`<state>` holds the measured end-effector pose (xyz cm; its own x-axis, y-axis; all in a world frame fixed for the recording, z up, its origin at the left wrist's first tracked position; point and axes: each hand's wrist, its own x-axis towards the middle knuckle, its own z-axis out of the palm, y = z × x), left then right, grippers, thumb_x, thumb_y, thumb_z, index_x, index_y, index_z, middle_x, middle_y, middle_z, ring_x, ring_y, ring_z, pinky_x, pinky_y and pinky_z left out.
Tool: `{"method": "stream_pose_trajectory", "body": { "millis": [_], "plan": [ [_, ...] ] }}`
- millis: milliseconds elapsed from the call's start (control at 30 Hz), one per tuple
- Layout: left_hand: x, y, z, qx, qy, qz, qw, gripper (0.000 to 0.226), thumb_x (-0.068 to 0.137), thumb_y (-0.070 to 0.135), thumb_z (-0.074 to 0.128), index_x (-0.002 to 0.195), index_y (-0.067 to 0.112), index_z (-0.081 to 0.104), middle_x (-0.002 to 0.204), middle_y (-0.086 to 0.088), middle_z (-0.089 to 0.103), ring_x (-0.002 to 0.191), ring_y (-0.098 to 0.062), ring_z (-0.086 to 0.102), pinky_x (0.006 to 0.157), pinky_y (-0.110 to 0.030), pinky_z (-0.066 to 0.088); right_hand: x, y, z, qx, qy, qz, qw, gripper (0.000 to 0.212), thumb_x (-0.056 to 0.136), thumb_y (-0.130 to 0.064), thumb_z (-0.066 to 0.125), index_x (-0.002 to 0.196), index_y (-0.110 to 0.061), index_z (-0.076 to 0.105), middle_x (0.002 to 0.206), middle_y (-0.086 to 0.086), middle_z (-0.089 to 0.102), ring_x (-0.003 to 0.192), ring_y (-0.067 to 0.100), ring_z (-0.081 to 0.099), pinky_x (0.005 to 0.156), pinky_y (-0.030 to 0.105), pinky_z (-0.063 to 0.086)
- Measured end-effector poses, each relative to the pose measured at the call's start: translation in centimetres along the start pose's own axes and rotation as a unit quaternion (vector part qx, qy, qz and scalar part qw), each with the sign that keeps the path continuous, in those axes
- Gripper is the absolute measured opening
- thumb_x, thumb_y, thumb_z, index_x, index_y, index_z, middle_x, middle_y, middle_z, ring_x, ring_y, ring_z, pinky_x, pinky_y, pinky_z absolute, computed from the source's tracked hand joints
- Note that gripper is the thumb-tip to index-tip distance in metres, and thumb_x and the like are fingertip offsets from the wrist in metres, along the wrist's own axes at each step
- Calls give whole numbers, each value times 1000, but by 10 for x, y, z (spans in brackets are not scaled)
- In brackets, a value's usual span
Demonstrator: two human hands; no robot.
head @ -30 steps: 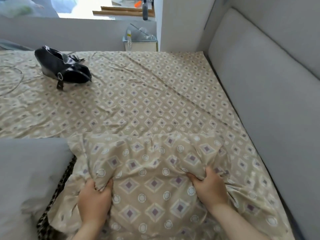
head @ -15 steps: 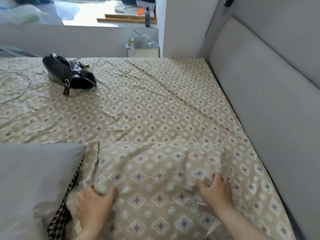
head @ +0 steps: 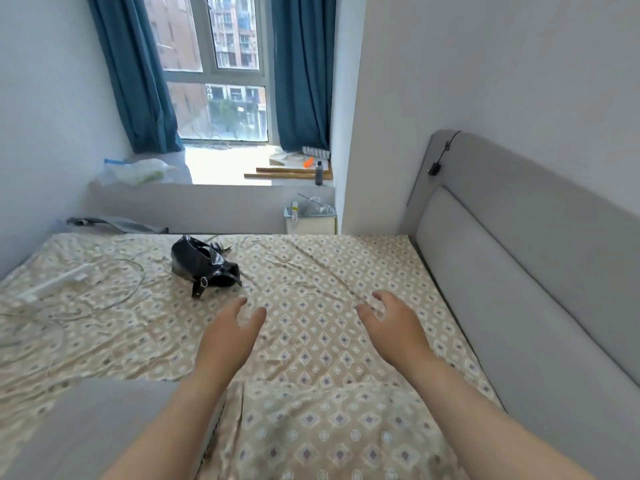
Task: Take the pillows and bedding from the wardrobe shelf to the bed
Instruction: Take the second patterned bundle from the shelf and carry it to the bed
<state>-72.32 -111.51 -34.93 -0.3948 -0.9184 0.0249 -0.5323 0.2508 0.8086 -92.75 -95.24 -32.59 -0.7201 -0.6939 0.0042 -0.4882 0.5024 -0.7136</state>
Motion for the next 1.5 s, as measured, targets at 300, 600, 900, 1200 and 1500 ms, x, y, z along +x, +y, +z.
{"method": "stream_pose_trajectory", "body": {
  "millis": [300,600,900,1200,1500],
  "plan": [
    [-41,144,-158,-62,134,145,978,42,90,42,58,129,27,56,128,6,58,111,-14,54,88,-32,42,-32,-170,-97,63,60,-196,977,49,92,-45,55,136,-26,49,138,-7,53,128,15,48,102,31,38],
    [-143,215,-259,-80,242,195,947,47,74,56,54,118,40,56,124,9,58,117,-16,55,90,-32,43,-91,-258,-163,157,24,-371,915,47,90,-42,58,133,-28,49,134,-11,52,120,9,48,105,35,40],
    [-274,205,-307,-28,350,157,923,29,76,49,54,105,46,57,123,4,62,117,-13,56,90,-25,41,-169,-291,-144,230,-104,-460,852,40,89,-36,60,128,-31,52,118,-15,53,111,9,53,91,30,43],
    [-463,145,-356,23,481,31,876,33,70,58,57,100,46,60,113,17,63,109,4,57,92,-25,45,-318,-328,-77,307,-295,-524,737,39,78,-47,55,115,-38,56,116,-21,59,110,-4,54,92,25,46],
    [-673,80,-396,57,604,-116,787,56,62,70,52,111,46,62,117,22,64,113,9,54,94,-24,43,-487,-359,-4,314,-436,-561,629,45,69,-64,50,111,-48,55,119,-33,58,111,-5,56,86,19,44]
  ]
}}
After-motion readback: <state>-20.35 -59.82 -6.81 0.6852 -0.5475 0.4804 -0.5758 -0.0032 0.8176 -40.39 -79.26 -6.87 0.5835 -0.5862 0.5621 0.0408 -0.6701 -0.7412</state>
